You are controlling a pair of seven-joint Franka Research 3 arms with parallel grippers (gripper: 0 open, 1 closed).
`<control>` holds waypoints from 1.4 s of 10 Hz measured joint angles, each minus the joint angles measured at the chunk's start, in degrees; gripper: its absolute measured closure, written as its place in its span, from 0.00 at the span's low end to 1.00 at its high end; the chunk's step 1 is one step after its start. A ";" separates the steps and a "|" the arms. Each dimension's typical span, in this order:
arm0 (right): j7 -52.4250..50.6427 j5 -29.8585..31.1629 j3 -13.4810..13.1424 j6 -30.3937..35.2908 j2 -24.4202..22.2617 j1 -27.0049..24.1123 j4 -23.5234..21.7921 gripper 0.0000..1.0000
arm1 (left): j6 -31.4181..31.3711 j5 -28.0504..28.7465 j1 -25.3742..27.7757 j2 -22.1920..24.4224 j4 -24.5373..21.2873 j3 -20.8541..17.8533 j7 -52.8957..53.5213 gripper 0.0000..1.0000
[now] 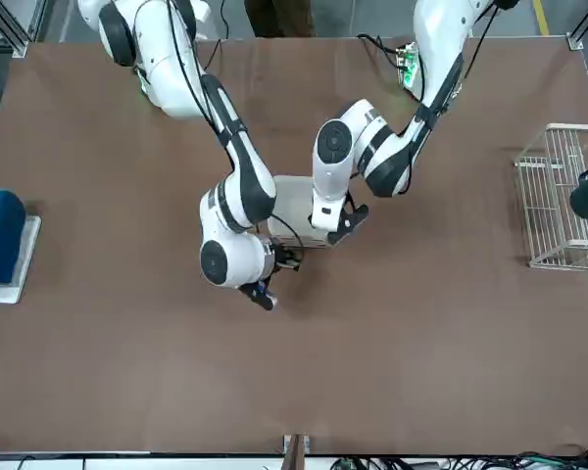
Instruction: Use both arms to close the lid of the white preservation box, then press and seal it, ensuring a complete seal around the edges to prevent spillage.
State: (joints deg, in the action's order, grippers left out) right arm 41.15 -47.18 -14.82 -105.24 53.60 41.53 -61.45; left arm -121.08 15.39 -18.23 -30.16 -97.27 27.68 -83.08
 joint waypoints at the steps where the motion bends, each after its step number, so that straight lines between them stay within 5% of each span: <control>1: -0.01 0.00 0.26 0.00 0.38 0.05 0.22 0.99 | -0.34 0.00 0.05 0.14 -0.27 0.00 0.00 0.99; 14: 0.15 0.03 0.55 -0.89 1.84 1.50 0.38 0.99 | -1.94 -0.01 0.53 0.79 -1.59 0.22 0.00 0.99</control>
State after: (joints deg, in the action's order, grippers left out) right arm 41.30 -47.15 -14.27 -106.14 55.44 43.03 -61.08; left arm -123.02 15.39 -17.70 -29.37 -98.86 27.91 -83.09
